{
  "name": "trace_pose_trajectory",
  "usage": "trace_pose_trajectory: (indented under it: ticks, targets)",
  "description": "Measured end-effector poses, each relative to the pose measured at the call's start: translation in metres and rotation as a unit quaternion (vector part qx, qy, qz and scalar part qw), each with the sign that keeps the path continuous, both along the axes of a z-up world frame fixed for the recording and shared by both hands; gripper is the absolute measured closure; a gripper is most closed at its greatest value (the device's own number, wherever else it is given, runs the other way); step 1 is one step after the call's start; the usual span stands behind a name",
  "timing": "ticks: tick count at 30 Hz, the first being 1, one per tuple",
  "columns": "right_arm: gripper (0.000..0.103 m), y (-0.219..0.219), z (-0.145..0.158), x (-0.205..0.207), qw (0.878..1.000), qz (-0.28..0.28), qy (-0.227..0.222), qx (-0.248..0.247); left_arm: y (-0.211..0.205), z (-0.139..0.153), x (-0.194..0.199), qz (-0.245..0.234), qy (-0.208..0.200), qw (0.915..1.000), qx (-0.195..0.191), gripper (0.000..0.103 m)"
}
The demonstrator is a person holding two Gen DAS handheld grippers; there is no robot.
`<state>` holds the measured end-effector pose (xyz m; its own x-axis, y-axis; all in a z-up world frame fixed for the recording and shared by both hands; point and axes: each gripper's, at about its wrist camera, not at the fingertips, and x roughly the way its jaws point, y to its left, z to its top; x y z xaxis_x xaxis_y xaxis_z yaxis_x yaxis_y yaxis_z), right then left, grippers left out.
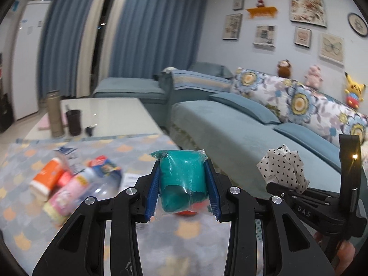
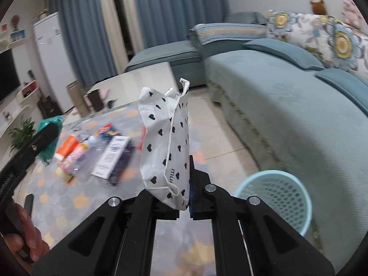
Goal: Collect trash
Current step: 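Carry the teal cloth and tissue pack over the wastebasket and release both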
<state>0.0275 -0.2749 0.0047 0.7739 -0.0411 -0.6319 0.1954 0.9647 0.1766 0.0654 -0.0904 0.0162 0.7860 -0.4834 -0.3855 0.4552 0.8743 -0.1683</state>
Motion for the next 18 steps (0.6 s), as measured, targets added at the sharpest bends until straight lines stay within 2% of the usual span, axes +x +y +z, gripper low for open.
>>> trace_pose_trajectory:
  ticks: [7,14,18]
  targets:
    - [0.099,-0.056,-0.025,-0.013,0.998,-0.055,0.023,0.011,-0.058,-0.008,-0.002,-0.042,-0.004,0.9989,0.020,0.068]
    - [0.099,-0.107,-0.075,-0.015,0.991,-0.110,0.068,0.046,-0.107,-0.031,0.005,-0.070,0.007,0.9962,0.052,0.068]
    - [0.099,-0.124,-0.091,-0.014,0.986,-0.128,0.086,0.056,-0.131,-0.044,0.009,-0.083,0.018,0.9944,0.063,0.068]
